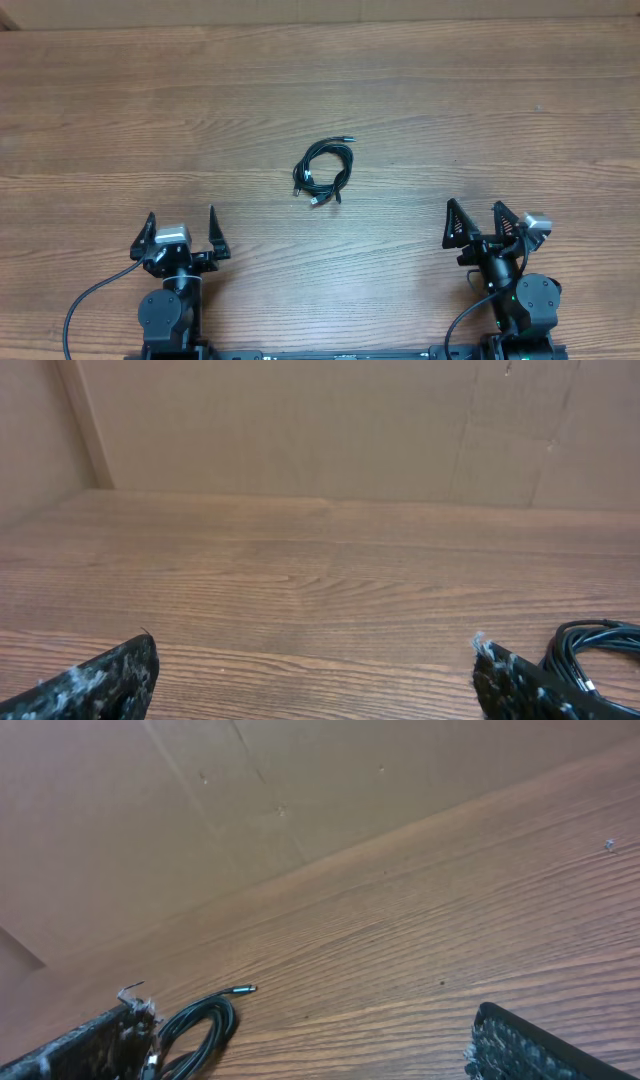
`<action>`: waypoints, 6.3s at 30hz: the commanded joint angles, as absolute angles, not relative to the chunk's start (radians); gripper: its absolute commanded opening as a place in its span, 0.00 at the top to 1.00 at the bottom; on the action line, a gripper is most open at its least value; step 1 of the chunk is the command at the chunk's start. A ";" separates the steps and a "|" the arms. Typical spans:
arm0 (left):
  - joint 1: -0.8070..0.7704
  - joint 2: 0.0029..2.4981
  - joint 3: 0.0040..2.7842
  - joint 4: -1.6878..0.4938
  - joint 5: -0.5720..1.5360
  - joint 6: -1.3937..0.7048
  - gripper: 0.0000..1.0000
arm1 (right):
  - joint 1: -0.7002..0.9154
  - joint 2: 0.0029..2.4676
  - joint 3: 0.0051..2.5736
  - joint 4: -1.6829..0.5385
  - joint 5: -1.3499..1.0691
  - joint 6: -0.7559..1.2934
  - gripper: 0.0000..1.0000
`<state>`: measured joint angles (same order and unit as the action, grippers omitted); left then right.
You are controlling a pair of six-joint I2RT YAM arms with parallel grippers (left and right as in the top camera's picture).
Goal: Untangle cables
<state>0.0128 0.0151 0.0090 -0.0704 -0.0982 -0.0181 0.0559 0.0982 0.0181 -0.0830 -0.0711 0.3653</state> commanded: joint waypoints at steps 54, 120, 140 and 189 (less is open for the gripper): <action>0.013 0.061 0.245 -0.239 0.062 0.017 0.00 | 0.062 0.112 0.216 -0.237 -0.137 0.305 0.00; -0.503 2.054 1.669 -0.982 -0.011 -1.019 0.48 | -0.086 1.416 1.327 -1.004 -0.323 0.314 0.02; -0.493 2.120 1.552 -1.038 0.019 -1.161 0.41 | -0.086 1.416 1.327 -1.031 -0.322 0.282 0.00; -0.332 2.008 1.980 -1.197 0.486 -0.028 0.96 | 0.332 1.682 1.326 -0.826 -0.041 0.704 0.25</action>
